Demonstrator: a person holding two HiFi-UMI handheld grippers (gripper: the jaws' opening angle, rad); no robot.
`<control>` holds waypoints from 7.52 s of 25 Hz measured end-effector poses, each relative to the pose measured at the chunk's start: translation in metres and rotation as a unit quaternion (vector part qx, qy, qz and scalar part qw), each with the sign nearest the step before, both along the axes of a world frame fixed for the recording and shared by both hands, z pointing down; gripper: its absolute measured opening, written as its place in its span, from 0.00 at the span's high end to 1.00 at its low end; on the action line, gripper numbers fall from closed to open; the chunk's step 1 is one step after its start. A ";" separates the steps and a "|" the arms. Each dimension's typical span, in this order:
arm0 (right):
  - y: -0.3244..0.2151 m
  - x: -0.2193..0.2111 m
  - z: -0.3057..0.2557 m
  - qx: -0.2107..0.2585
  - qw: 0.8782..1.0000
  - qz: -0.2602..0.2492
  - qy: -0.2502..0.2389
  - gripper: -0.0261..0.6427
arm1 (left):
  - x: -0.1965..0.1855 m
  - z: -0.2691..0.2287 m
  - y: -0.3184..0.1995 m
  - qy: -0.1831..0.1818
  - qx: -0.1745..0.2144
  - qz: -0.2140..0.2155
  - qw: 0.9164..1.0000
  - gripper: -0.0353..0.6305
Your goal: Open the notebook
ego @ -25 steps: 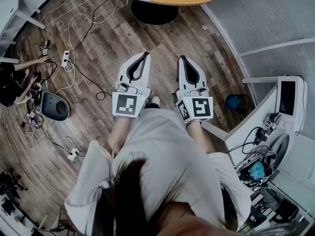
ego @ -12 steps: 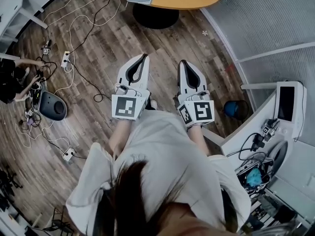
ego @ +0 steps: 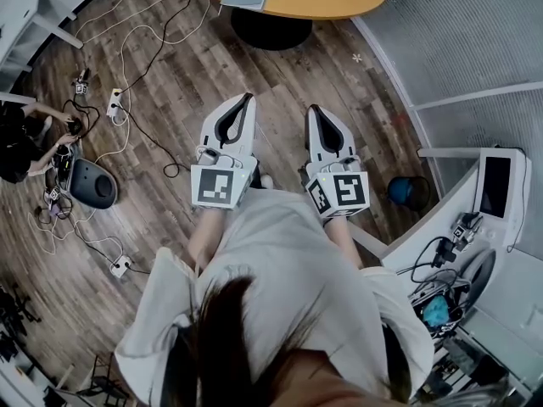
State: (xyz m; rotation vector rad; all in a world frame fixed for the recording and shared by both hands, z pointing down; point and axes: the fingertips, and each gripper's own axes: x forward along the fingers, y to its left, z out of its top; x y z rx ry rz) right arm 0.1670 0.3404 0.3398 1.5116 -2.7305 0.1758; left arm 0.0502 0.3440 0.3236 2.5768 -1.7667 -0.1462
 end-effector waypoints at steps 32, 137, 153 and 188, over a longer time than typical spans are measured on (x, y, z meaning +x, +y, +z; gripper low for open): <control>-0.204 -0.102 -0.005 -0.019 0.998 0.057 -0.013 0.96 | -0.107 0.000 -0.215 -0.012 -0.017 0.046 0.999 0.92; -0.447 -0.053 0.059 -0.118 0.984 0.132 0.026 0.96 | -0.040 0.179 -0.439 -0.227 -0.184 0.263 0.920 0.62; -0.438 -0.044 0.107 -0.178 0.974 0.139 0.019 0.96 | -0.023 0.265 -0.434 -0.376 -0.199 0.296 0.855 0.60; -0.440 -0.070 0.080 -0.148 0.983 0.105 0.021 0.96 | -0.050 0.213 -0.429 -0.311 -0.187 0.214 0.907 0.91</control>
